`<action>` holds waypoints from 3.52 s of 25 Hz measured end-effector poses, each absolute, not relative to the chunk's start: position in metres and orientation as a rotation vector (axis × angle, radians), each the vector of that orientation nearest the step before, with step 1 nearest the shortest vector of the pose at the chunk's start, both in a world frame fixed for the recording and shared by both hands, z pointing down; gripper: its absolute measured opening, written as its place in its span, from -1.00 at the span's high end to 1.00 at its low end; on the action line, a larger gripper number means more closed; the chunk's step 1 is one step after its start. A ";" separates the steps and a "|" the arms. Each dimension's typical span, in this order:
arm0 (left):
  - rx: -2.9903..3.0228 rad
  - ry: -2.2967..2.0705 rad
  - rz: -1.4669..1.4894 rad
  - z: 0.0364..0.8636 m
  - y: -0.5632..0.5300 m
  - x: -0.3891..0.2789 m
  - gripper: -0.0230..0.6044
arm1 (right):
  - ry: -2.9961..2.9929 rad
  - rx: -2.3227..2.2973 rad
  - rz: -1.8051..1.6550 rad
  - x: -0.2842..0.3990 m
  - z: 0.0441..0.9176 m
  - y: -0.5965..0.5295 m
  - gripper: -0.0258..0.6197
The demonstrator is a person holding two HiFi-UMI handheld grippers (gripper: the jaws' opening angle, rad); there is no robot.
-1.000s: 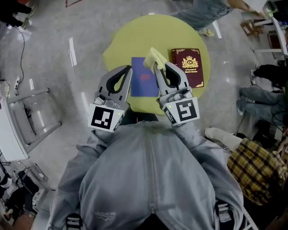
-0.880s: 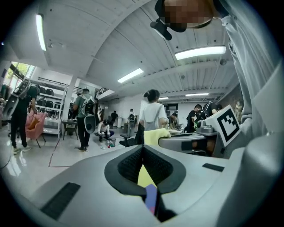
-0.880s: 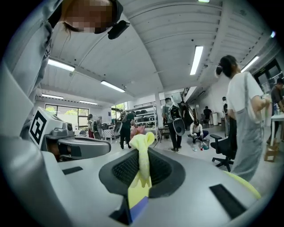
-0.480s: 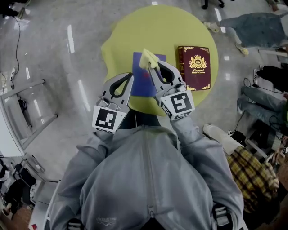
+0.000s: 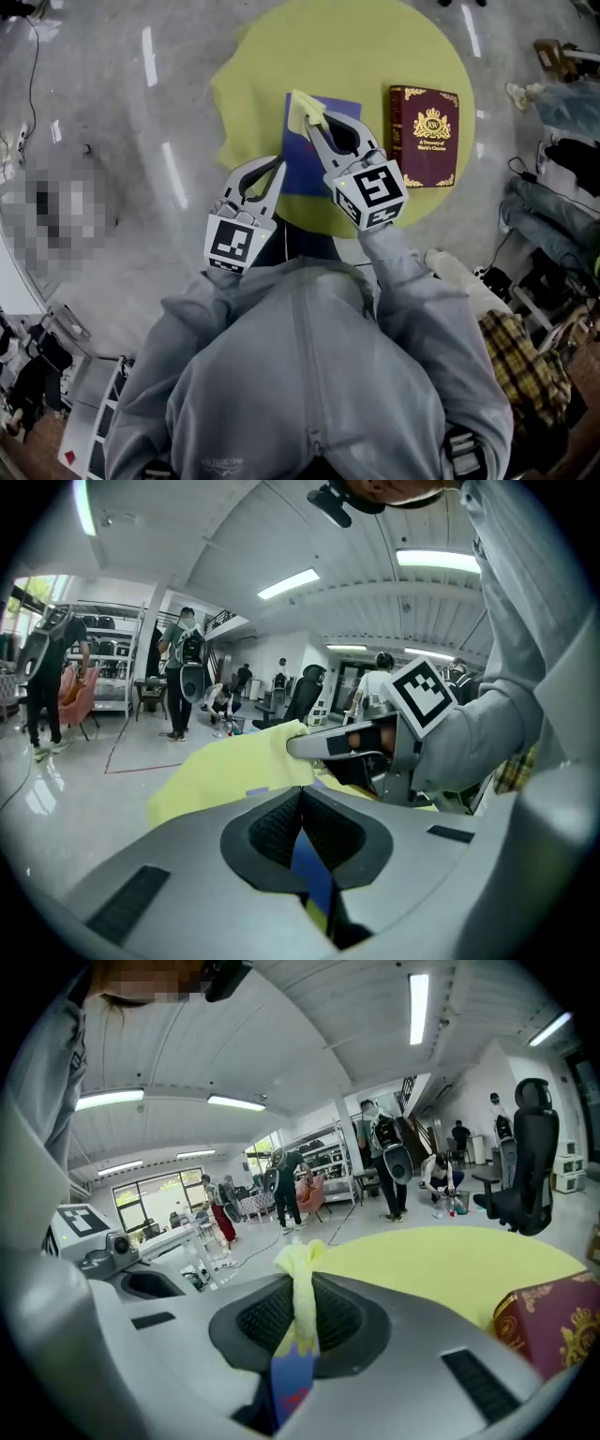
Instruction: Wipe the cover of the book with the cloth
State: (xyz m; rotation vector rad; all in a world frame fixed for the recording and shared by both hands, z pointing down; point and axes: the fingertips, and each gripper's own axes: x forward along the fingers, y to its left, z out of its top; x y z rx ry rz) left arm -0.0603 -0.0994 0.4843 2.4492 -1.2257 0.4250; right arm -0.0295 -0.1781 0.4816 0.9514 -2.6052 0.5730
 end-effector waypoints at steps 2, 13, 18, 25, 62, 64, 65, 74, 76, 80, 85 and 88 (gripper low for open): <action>2.432 -1.208 0.463 0.499 -0.093 -0.060 0.87 | -2.568 0.919 0.612 -0.032 0.495 -0.180 0.74; 2.320 -1.095 0.594 0.557 -0.060 -0.058 0.87 | -2.362 0.841 0.754 -0.045 0.545 -0.191 0.75; 2.292 -1.078 0.616 0.567 -0.054 -0.060 0.87 | -2.278 0.845 0.755 -0.049 0.561 -0.195 0.75; 2.266 -1.001 0.700 0.573 -0.047 -0.050 0.87 | -2.207 0.857 0.716 -0.046 0.575 -0.200 0.75; 2.209 -0.951 0.900 0.585 -0.034 -0.045 0.87 | -2.022 1.086 0.626 0.075 0.583 -0.199 0.75; 2.209 -0.952 0.900 0.586 -0.034 -0.045 0.87 | -2.011 1.095 0.623 0.078 0.584 -0.198 0.75; 2.208 -0.952 0.899 0.586 -0.034 -0.045 0.87 | -2.006 1.098 0.620 0.079 0.585 -0.198 0.75; 2.203 -0.955 0.897 0.586 -0.031 -0.050 0.87 | -1.961 1.144 0.610 0.087 0.584 -0.193 0.75; 2.203 -0.955 0.895 0.586 -0.031 -0.050 0.87 | -1.952 1.160 0.614 0.090 0.584 -0.191 0.75; 2.202 -0.950 0.888 0.586 -0.031 -0.050 0.87 | -1.940 1.205 0.633 0.095 0.580 -0.189 0.75; 2.202 -0.943 0.884 0.585 -0.032 -0.051 0.87 | -1.955 1.255 0.633 0.096 0.565 -0.186 0.75; 2.202 -0.939 0.880 0.585 -0.032 -0.051 0.87 | -1.980 1.273 0.621 0.092 0.552 -0.184 0.75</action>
